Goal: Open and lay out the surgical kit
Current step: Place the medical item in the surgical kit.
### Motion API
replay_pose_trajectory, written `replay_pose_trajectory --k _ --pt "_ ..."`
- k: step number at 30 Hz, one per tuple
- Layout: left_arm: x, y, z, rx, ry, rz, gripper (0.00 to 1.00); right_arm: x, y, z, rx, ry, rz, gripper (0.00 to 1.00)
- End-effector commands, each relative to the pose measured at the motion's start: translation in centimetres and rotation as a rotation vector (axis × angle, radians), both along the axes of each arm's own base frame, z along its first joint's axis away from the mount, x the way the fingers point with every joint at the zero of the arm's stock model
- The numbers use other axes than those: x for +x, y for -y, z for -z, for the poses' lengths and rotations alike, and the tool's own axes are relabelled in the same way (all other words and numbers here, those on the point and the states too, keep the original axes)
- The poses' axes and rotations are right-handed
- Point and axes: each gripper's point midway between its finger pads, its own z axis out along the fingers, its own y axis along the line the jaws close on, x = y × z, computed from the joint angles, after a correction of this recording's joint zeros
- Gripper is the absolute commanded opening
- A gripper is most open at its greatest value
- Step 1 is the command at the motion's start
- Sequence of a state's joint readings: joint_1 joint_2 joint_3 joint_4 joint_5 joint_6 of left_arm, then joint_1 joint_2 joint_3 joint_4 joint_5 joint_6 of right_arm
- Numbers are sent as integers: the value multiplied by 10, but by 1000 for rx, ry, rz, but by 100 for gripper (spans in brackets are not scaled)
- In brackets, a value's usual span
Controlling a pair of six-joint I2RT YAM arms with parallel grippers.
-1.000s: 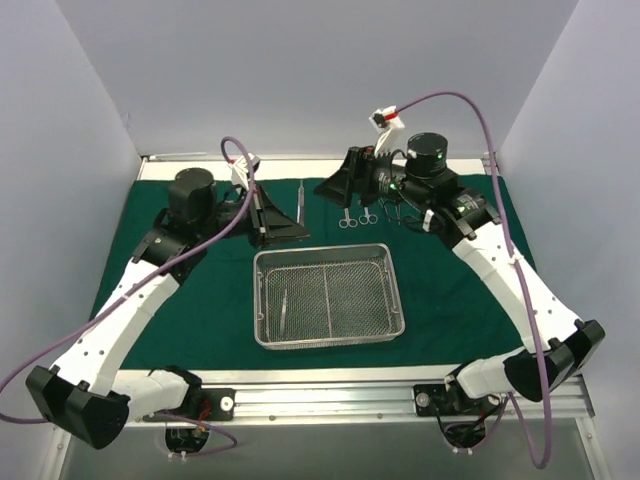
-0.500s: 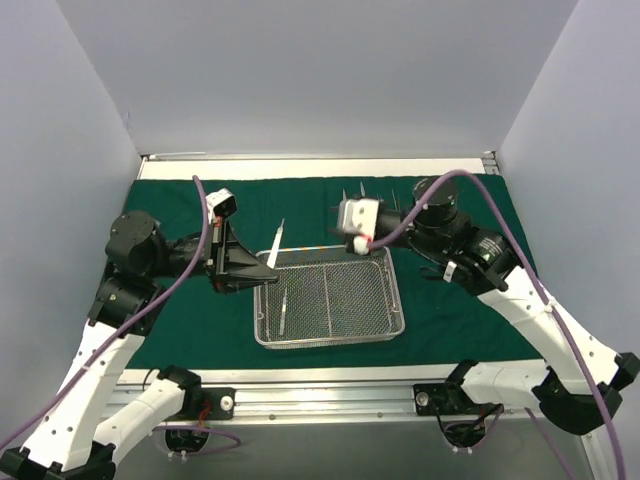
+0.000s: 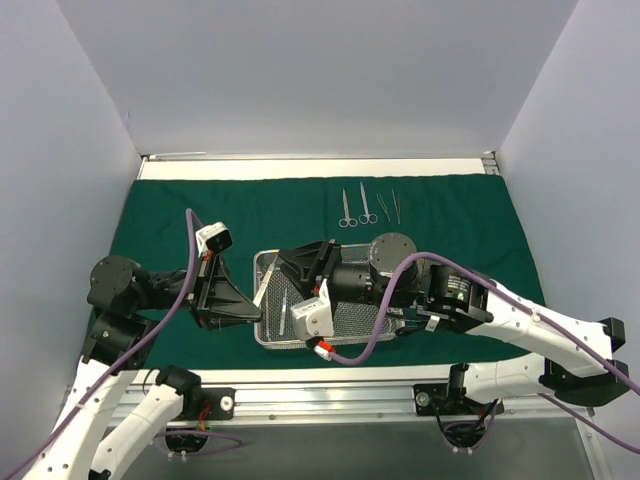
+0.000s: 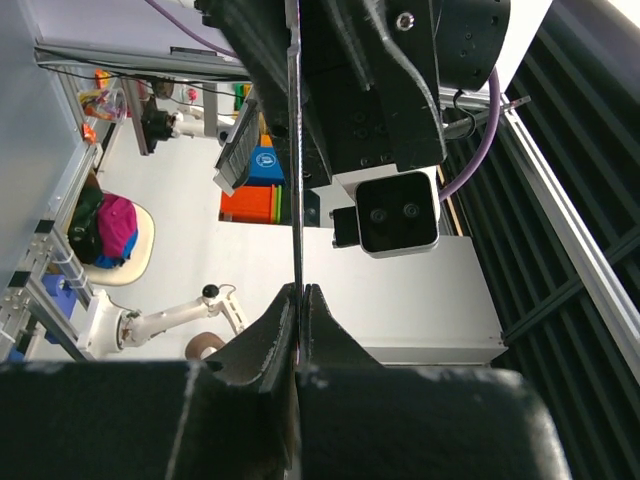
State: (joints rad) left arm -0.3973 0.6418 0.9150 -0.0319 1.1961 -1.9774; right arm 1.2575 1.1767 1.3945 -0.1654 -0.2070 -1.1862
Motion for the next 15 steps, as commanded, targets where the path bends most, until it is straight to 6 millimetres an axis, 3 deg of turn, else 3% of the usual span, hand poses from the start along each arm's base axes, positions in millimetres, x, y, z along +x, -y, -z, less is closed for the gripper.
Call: replay_pose_trajectory --k 1,12,13,15 --pt "-6 -3 -20 -21 -29 16 2 13 -2 -33 81 90 57 26" --pt "1 0 -23 -13 -34 28 2 14 -13 -27 71 88 41 21" --pt "1 0 -23 -12 -34 29 2 15 -12 -29 77 88 41 19" --pt "2 1 -22 -10 -38 31 2 16 -12 -31 82 83 44 6"
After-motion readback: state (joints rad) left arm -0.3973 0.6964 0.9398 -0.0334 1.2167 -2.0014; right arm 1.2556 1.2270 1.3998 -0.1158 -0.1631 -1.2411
